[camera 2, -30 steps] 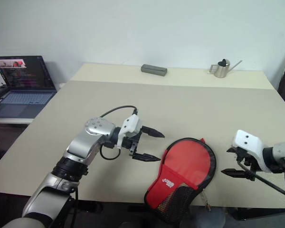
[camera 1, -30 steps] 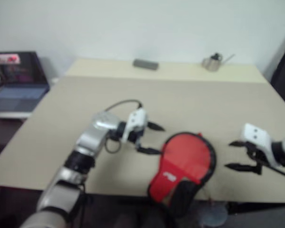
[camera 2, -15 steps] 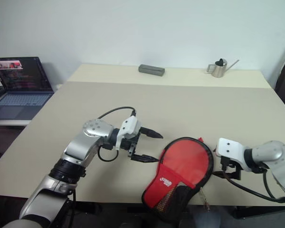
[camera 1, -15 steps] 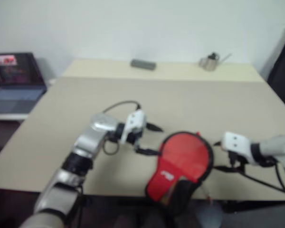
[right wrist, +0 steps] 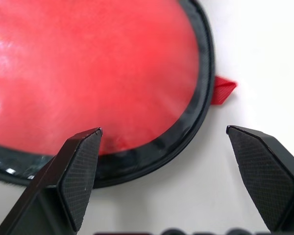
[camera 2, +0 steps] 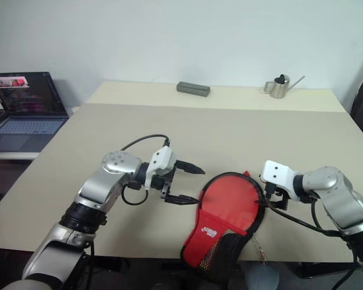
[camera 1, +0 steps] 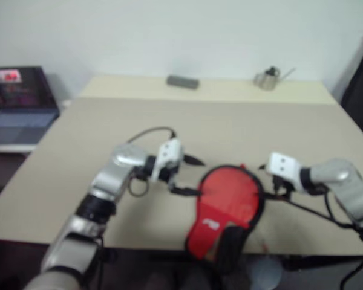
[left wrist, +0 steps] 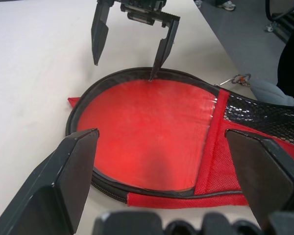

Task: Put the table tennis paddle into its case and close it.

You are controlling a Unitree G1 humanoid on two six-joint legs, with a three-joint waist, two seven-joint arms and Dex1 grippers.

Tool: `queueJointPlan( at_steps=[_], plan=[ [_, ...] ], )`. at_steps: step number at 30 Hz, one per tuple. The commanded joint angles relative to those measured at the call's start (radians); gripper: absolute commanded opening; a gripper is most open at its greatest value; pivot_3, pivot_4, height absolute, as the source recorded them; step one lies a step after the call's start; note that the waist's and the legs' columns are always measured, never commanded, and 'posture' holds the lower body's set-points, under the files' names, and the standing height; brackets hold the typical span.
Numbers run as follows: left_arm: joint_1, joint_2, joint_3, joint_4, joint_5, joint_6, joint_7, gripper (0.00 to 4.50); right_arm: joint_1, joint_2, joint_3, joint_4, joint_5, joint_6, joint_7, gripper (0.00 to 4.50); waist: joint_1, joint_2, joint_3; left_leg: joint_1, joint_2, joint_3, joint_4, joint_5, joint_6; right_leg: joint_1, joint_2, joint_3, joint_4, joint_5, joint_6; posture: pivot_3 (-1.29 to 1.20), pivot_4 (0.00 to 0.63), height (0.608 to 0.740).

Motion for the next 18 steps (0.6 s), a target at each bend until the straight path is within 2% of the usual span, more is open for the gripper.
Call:
queueJointPlan(
  at_steps=[1, 7, 12, 18],
  plan=[
    [0.001, 0.007, 0.028, -0.041, -0.020, -0.008, 0.001, 4.50, -0.019, -0.025, -0.033, 0.000, 0.000, -0.033, 0.028, 4.45, 0.000, 0.000, 0.000, 0.000, 0.000, 0.000, 0.000, 0.000, 0.000, 0.000, 0.000, 0.000, 0.000, 0.000, 0.000, 0.00, 0.150, 0.740],
    [0.009, 0.023, 0.017, -0.060, -0.043, 0.003, -0.058, 4.50, 0.055, -0.158, -0.140, -0.046, 0.157, 0.001, 0.232, 4.45, 0.002, 0.000, 0.000, 0.000, 0.000, 0.000, 0.000, 0.000, 0.000, 0.000, 0.000, 0.000, 0.000, 0.000, 0.000, 0.00, 0.150, 0.740],
    [0.017, 0.047, 0.005, -0.078, -0.071, 0.008, -0.128, 4.50, 0.111, -0.204, -0.130, -0.010, 0.092, -0.110, 0.232, 4.45, -0.001, 0.000, 0.000, 0.000, 0.000, 0.000, 0.000, 0.000, 0.000, 0.000, 0.000, 0.000, 0.000, 0.000, 0.000, 0.00, 0.150, 0.740],
    [-0.016, 0.059, 0.009, -0.060, -0.082, 0.006, -0.178, 4.50, 0.101, -0.151, -0.081, 0.049, 0.010, -0.193, 0.185, 4.45, -0.002, 0.000, 0.000, 0.001, 0.000, 0.001, 0.000, 0.000, 0.000, 0.000, 0.000, 0.000, 0.001, 0.000, 0.000, 0.00, 0.150, 0.740]
  ],
)
